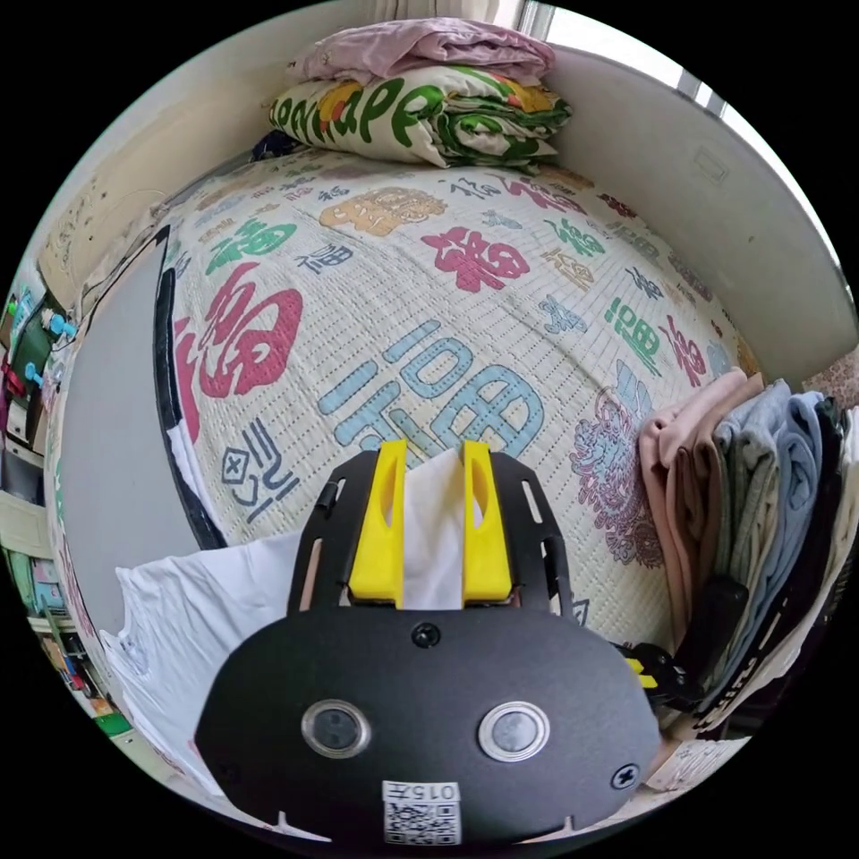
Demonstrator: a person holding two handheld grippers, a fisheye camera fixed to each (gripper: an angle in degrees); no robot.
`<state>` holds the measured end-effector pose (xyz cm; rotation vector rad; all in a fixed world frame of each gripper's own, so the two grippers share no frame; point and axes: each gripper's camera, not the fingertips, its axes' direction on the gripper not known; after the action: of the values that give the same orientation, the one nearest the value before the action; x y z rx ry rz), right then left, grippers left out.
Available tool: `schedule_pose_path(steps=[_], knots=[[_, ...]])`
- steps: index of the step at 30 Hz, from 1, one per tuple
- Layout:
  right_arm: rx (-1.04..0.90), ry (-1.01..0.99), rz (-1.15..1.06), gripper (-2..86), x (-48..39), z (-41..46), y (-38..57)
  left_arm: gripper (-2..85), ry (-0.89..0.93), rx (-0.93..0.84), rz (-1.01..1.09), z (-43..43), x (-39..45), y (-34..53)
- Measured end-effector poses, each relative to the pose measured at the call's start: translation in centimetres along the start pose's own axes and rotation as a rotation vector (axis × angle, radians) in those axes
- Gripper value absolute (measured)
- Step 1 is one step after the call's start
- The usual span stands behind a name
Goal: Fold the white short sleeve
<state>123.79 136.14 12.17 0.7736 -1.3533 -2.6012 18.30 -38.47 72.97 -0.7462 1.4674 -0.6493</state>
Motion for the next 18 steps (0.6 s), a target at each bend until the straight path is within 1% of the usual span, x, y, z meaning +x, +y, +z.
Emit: schedule_pose_path(steps=[3,5,7,9,12,15,18], knots=[[-0.004,-0.012,-0.002,0.3,0.8,-0.1,0.4,7.2,-0.01,-0.009,0.042,-0.3,0.9,-0.5],[-0.004,-0.017,-0.006,0.3,1.7,-0.1,1.1,2.7,0.092,-0.041,0.09,-0.1,0.9,-0.7],[-0.004,-0.02,-0.011,0.3,2.4,-0.2,1.8,1.8,0.126,-0.057,0.07,0.3,0.4,-0.9],[-0.01,-0.025,-0.029,0.3,3.1,-0.3,2.5,1.2,0.162,-0.032,0.038,-0.2,-0.4,-0.8],[-0.026,-0.024,-0.11,0.3,3.6,-0.9,3.7,0.7,0.201,0.099,0.008,-3.4,-2.2,0.7],[-0.044,0.03,-0.239,0.4,3.5,-0.9,5.7,0.5,0.246,0.216,-0.004,-8.3,-5.0,4.6],[-0.12,0.015,-0.407,0.4,3.4,-0.6,7.9,0.5,0.274,0.317,-0.009,-13.8,-8.9,11.6]])
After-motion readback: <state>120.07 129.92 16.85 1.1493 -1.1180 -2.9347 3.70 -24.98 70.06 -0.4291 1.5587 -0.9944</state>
